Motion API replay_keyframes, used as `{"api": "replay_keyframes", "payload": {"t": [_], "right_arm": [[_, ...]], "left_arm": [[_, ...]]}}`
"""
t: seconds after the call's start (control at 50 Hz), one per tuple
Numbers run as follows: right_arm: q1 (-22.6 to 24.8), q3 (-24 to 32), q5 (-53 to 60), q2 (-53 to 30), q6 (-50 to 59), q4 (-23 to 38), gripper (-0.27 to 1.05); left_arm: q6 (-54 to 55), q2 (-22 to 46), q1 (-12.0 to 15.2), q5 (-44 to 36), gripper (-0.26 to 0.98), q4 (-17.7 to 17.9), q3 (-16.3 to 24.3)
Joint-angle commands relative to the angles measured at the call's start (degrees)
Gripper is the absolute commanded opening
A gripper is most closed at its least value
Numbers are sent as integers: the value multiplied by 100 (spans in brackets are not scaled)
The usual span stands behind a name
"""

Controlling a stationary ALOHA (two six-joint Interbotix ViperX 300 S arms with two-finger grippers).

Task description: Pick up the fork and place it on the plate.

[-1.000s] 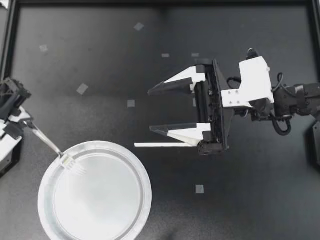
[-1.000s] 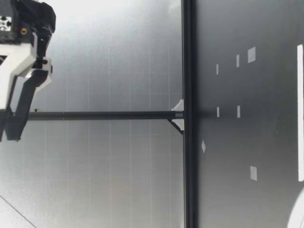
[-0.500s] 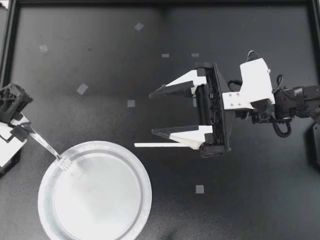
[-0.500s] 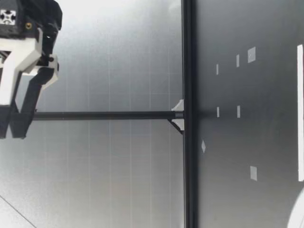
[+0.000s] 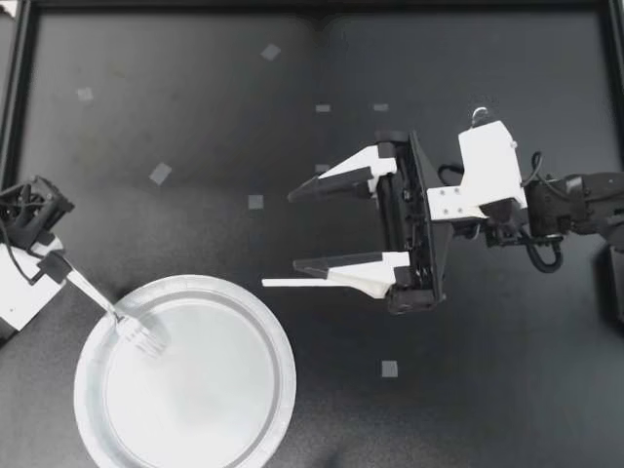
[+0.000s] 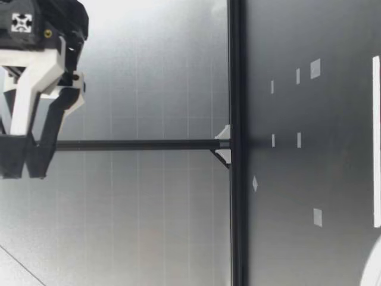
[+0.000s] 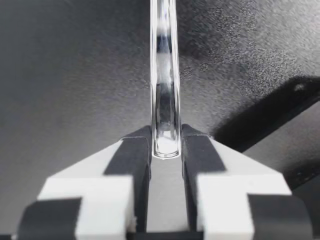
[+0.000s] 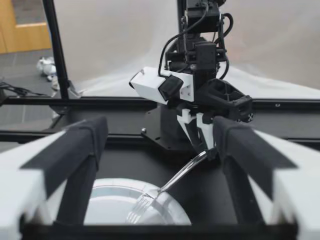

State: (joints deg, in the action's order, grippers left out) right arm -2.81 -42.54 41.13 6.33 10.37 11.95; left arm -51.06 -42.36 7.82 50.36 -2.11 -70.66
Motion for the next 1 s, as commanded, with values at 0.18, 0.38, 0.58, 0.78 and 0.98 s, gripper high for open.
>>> {"api": "replay_keyframes", "payload": {"t": [0.18, 0.38, 0.58, 0.78, 0.98], "right_arm": [[97, 70, 141, -44, 26, -18, 81], [114, 114, 141, -105, 26, -18, 81], [123, 123, 141, -105, 35, -18, 81], [123, 123, 141, -114, 35, -18, 81], [132, 114, 141, -105, 35, -18, 81]], "left_arm": [[18, 26, 9, -404, -7, 26, -141], [44, 35, 9, -756, -7, 26, -246], [88, 35, 9, -888, -7, 26, -220], [281, 35, 9, -923, -7, 35, -229], [580, 35, 9, -932, -7, 18, -237]]}}
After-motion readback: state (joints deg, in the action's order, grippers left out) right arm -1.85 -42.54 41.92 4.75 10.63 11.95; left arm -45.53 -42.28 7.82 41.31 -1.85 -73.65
